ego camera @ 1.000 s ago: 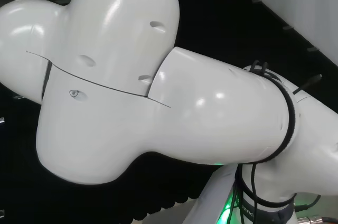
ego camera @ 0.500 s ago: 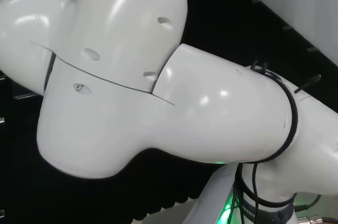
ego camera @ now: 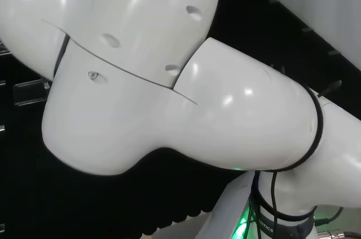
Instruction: Pour all the NaCl from the weighing funnel into the round-bottom flask.
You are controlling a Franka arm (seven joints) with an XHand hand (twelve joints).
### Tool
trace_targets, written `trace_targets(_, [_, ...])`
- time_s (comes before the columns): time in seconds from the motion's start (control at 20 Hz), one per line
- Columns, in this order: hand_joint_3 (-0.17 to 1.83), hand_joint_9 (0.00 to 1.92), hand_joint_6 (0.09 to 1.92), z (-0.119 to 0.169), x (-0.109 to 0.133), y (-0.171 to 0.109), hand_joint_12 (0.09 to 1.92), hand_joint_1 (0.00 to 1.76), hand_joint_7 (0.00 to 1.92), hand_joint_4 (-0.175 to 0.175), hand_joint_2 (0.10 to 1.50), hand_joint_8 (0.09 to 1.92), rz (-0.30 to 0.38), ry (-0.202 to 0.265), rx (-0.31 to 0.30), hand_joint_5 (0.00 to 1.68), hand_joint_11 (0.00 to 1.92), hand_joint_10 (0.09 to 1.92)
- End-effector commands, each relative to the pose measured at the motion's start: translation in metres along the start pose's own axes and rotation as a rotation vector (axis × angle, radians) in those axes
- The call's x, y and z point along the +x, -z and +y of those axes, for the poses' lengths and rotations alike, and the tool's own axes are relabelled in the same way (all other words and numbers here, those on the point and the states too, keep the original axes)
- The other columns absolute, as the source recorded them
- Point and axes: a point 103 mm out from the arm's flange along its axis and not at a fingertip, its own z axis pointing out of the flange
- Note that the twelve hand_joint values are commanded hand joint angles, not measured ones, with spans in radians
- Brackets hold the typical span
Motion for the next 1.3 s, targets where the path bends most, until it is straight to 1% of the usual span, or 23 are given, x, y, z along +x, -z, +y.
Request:
trace_targets(0.05, [0.69, 0.97, 0.82, 0.001, -0.009, -0.004, 1.08, 1.10, 0.57, 0.175, 0.67, 0.64, 0.196, 0.012, -0.034, 1.20, 0.78, 0.31])
trace_targets(0.2, [0.69, 0.97, 0.82, -0.001, -0.016, -0.003, 1.08, 1.10, 0.57, 0.175, 0.67, 0.64, 0.275, 0.001, -0.029, 1.20, 0.78, 0.31])
trace_targets(0.4, [0.69, 0.97, 0.82, -0.001, -0.030, -0.004, 1.08, 1.10, 0.57, 0.175, 0.67, 0.64, 0.407, -0.003, -0.032, 1.20, 0.78, 0.31])
trace_targets(0.5, [0.69, 0.97, 0.82, -0.001, -0.037, -0.002, 1.08, 1.10, 0.57, 0.175, 0.67, 0.64, 0.453, 0.000, -0.033, 1.20, 0.78, 0.31])
trace_targets(0.6, [0.69, 0.97, 0.82, -0.001, -0.047, -0.002, 1.08, 1.10, 0.57, 0.175, 0.67, 0.64, 0.494, -0.009, -0.044, 1.20, 0.78, 0.31])
trace_targets(0.9, [0.69, 0.97, 0.83, -0.002, -0.077, -0.005, 1.08, 1.10, 0.57, 0.175, 0.67, 0.64, 0.563, -0.034, -0.071, 1.20, 0.77, 0.31])
trace_targets(1.05, [0.69, 0.97, 0.83, -0.002, -0.089, -0.009, 1.08, 1.10, 0.57, 0.175, 0.67, 0.64, 0.594, -0.050, -0.069, 1.19, 0.77, 0.31])
trace_targets(1.3, [0.69, 0.97, 0.83, 0.001, -0.100, -0.021, 1.08, 1.10, 0.57, 0.175, 0.67, 0.64, 0.652, -0.058, -0.063, 1.19, 0.77, 0.31])
